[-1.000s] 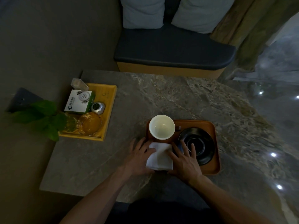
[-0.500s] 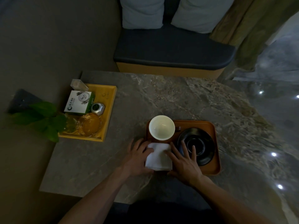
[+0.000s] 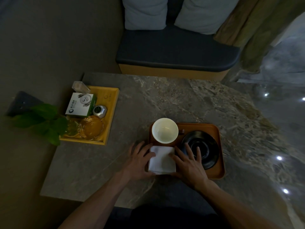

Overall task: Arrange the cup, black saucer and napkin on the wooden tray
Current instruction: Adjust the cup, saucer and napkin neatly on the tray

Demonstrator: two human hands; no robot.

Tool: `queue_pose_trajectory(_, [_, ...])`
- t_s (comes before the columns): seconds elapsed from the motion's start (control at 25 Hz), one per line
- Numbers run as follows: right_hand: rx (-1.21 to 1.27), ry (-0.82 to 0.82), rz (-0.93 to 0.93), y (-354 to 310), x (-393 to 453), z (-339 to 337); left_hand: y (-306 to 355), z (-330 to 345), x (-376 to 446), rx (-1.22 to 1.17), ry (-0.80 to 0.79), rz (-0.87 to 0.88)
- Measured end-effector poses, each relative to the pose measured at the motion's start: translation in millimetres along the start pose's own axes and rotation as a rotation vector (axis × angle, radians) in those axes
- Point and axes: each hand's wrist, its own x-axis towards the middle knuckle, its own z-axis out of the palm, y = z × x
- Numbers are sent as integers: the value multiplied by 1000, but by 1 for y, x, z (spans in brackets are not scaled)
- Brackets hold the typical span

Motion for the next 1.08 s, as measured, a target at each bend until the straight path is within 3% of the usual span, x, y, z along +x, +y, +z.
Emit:
queue_pose_trajectory(0.36, [-6, -27, 10, 0, 0, -1, -2, 1, 0, 37, -5, -12])
queue_pose_trajectory(0.8, [-22, -26, 24, 1, 4, 10, -3, 1, 4, 124, -189, -103])
queue_pose_trajectory(1.08, [-26, 5, -1, -2, -5, 2, 10, -3, -6, 80, -195, -159])
